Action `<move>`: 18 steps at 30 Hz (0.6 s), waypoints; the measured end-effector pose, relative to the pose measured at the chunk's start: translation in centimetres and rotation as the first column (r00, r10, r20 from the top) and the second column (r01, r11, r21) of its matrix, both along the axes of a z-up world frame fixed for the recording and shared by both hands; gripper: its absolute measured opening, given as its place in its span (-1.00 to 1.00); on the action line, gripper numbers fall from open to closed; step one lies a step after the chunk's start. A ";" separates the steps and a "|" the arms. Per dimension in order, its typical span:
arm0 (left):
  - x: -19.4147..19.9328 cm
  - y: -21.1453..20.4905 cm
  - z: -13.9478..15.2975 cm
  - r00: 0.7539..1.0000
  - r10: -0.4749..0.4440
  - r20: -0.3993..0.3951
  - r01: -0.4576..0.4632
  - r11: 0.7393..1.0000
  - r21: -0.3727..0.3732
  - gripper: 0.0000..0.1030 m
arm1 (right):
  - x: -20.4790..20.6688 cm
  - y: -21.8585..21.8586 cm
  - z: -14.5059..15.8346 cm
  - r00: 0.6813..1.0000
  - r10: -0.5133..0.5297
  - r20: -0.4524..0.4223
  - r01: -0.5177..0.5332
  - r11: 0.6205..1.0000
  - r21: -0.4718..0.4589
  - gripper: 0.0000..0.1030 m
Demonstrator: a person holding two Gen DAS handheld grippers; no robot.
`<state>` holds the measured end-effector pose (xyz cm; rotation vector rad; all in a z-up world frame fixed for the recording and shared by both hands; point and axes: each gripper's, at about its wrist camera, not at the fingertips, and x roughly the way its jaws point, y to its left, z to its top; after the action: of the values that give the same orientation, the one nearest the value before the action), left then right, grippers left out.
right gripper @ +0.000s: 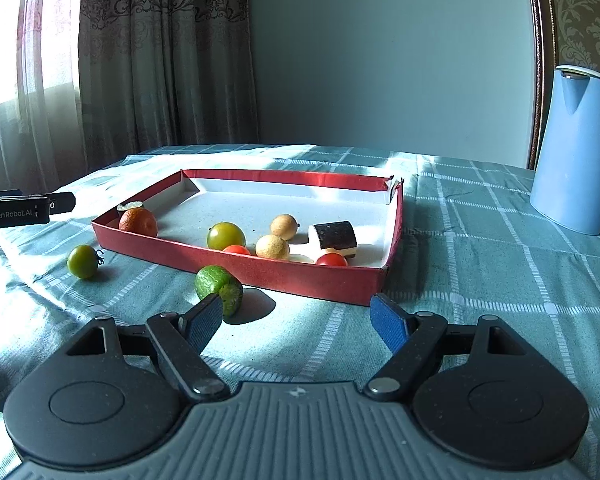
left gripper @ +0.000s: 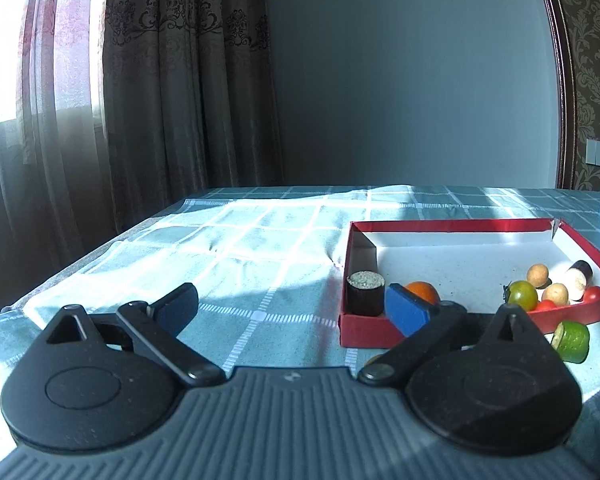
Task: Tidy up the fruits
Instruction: 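Close the right gripper on the green cucumber chunk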
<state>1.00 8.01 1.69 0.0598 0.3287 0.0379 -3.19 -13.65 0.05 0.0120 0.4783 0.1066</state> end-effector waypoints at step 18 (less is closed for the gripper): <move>0.5 1.9 -0.8 0.999 0.032 -0.029 -0.034 0.997 -0.070 1.00 | 5.4 4.6 -0.8 0.986 0.117 -0.121 -0.124 0.991 -0.049 0.01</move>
<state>1.50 9.95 0.86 -0.0154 0.3581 0.0580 2.22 -9.04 -0.74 -0.0660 0.5999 0.2121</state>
